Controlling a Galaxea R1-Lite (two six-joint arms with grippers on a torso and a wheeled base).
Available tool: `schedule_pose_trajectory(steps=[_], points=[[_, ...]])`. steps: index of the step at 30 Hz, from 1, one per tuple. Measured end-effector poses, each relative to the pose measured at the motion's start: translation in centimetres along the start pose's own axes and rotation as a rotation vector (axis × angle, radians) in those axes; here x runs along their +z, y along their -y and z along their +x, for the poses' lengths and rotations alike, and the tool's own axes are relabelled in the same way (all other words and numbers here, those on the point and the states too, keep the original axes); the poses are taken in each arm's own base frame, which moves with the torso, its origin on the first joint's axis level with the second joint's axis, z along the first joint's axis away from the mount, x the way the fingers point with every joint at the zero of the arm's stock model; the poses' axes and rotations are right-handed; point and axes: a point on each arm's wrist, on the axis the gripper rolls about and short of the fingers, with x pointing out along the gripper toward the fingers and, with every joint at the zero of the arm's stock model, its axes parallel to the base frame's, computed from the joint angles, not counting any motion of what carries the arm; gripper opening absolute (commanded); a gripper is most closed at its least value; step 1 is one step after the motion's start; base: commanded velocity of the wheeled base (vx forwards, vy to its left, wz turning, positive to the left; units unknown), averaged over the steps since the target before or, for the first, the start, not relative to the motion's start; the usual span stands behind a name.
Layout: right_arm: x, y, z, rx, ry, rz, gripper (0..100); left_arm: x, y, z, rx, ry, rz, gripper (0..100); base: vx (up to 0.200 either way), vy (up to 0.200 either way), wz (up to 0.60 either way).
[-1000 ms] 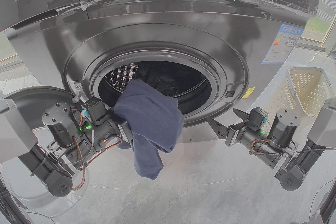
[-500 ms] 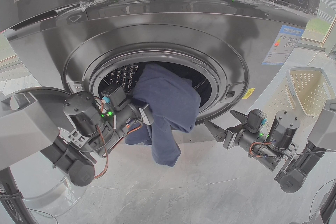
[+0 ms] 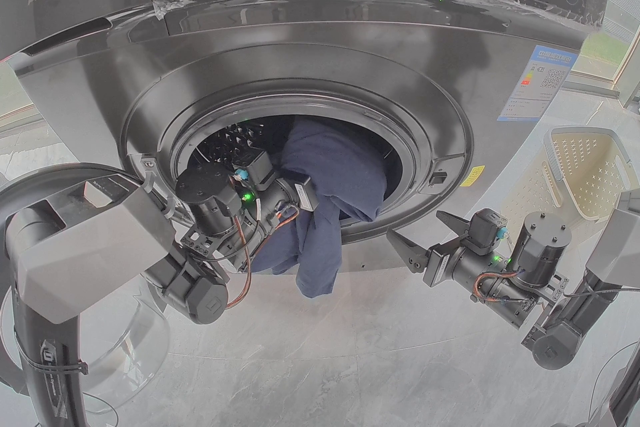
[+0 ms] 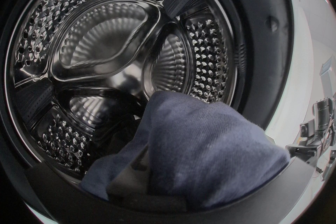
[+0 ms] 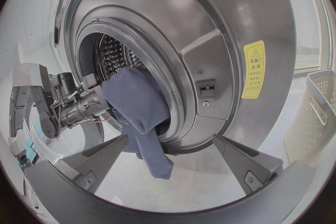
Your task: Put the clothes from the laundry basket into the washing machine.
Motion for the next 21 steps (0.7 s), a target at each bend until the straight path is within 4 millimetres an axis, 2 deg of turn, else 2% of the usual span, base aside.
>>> schedule_pose_trajectory(steps=[7,21], points=[[-0.1,0.0,0.0,0.001,-0.002,0.0,100,-0.6,-0.9,2.4,0.032,0.011,0.004,0,0.0,0.0,0.0],[-0.2,0.0,0.1,0.0,-0.005,0.0,100,0.7,-2.9,7.3,0.114,0.056,-0.011,0,0.0,0.0,0.0]])
